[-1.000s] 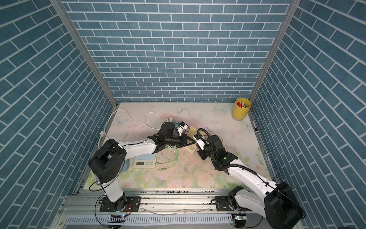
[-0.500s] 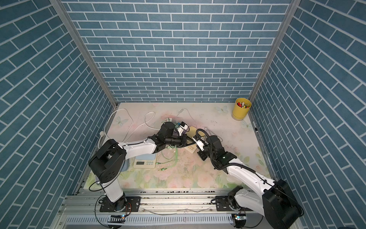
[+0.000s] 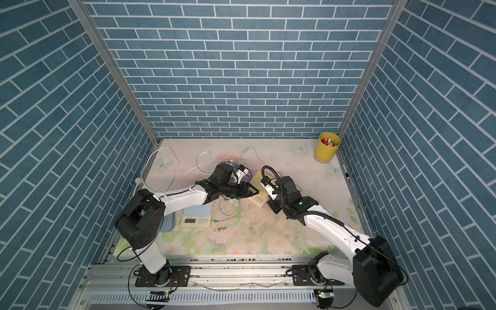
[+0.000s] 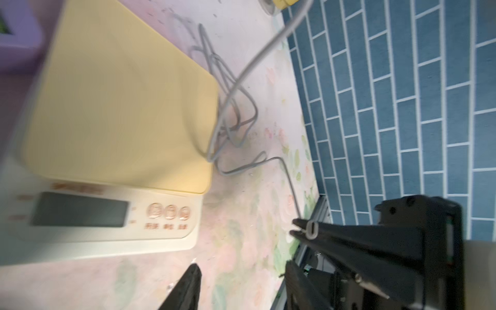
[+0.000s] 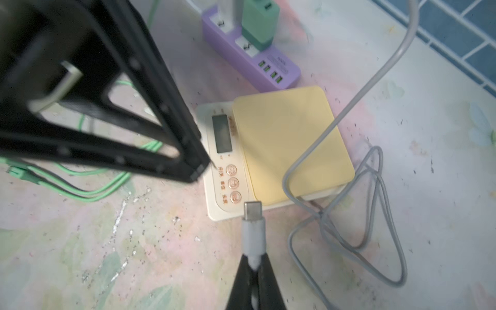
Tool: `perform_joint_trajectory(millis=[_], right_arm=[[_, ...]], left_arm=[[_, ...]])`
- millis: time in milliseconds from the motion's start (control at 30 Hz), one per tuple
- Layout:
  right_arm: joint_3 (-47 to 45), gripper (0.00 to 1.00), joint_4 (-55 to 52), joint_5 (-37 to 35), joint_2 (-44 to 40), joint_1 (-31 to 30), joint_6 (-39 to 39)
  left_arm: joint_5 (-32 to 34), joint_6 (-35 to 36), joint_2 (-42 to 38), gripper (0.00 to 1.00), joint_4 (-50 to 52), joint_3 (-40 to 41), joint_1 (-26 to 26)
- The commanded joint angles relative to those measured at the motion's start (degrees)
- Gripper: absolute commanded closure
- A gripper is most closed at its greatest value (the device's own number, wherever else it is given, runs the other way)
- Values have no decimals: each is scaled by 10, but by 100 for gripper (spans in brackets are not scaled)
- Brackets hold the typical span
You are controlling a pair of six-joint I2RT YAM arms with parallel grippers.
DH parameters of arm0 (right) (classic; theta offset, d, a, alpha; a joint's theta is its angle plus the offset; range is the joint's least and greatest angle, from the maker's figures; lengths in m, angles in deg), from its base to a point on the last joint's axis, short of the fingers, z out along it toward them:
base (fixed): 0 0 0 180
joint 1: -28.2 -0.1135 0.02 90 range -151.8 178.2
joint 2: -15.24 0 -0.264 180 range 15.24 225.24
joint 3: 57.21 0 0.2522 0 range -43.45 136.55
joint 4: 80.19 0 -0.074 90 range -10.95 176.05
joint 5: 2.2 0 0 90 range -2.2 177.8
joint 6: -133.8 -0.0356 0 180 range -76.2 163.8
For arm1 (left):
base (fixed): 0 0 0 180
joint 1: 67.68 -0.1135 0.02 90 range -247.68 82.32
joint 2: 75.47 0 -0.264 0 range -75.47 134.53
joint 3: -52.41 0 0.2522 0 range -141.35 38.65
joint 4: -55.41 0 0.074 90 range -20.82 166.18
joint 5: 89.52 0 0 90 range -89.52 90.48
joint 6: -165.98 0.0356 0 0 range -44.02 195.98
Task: Charge the electronic scale
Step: Adjust the charging cable, then insert the charging cable into the electronic scale.
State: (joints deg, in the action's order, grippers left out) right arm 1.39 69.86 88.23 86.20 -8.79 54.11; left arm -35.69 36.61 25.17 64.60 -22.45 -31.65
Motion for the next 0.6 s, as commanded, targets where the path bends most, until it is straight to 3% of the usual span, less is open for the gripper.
perform_joint_trajectory(millis=[0, 233, 567], right_arm=[[36, 100, -133, -59, 55, -34, -10], [47, 100, -169, -78, 133, -50, -26], [61, 100, -100, -45, 206, -41, -29]], left_arm=[[34, 81, 4, 46, 80, -20, -34], [65, 143, 75, 45, 122, -84, -50], [109, 169, 144, 44, 127, -146, -50]])
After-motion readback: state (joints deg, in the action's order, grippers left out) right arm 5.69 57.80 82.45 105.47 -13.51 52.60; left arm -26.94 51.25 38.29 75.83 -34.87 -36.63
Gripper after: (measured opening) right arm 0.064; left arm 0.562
